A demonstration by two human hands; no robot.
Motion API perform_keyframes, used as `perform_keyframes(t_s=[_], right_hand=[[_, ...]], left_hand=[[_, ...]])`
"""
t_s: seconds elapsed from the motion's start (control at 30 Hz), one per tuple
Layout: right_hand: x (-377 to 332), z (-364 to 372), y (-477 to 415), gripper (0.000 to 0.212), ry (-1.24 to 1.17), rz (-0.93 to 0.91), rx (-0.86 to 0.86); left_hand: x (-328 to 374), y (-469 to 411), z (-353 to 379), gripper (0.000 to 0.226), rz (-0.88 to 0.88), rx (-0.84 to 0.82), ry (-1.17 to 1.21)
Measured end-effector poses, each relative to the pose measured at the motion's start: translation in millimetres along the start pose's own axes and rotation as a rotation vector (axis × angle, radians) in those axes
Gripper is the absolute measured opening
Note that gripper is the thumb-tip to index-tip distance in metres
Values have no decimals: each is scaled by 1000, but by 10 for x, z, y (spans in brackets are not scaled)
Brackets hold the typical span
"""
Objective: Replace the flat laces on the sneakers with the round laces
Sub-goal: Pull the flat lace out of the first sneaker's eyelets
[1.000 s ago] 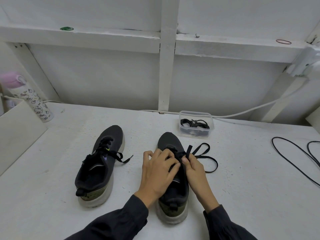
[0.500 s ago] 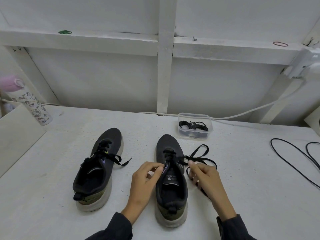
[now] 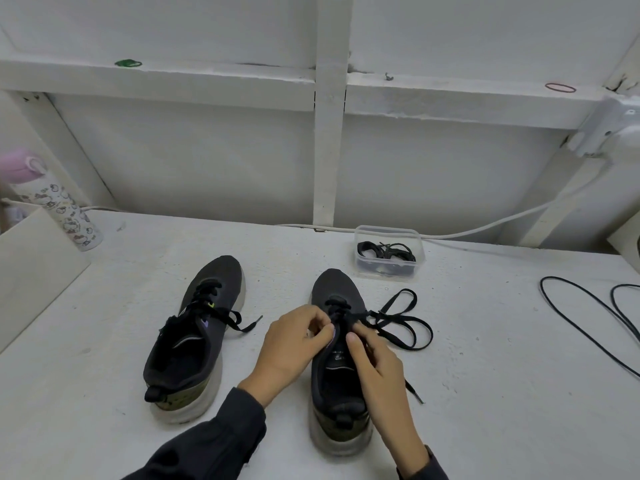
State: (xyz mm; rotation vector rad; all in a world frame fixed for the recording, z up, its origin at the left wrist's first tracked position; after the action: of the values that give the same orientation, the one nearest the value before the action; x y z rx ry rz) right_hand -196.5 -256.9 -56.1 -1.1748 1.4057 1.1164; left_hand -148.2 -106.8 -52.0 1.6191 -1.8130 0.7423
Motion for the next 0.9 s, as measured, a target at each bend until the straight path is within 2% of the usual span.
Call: perform_keyframes(t_s=[0.1,0.2,0.27,0.43,0.5,0.6,0.73,0.9], right_hand=[[-21,12,4,19,-18,-1,0],[4,13,-2,20,-39,3,9],[10,13,-3,20,-73,7,21],[26,28,20,23,-132,4,39],[43,31,19,29,-130,-4,39],[10,33,23,24,-147,10,34],[12,16,33,15,-154,-1,9],[58,12,7,15,-124,-4,-11]], left_hand=[[57,-79,8,13,74,60,-154],[92,-140,46,16,100,93,-197],[79,-134,57,16,90,93,-146],[-80,-38,9,11,-93,82,254],[-107,40,21,15,-100,25,259],[-110,93,37,11,-48,-9,230],[-73,-5,35,12,-25,11,163],[-102,-220,6,14,-147,133,230]])
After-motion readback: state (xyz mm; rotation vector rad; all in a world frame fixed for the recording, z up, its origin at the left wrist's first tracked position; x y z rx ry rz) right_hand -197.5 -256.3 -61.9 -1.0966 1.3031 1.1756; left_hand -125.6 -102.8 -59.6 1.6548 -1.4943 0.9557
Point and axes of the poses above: each hand's wrist, its own y-axis away from the middle knuckle, its own z-axis out of the palm, x = y × z, the point moved 1 cm from there along -y, towards the middle knuckle, and after that the axes turned 3 degrees about -y, right-handed, at the moved point
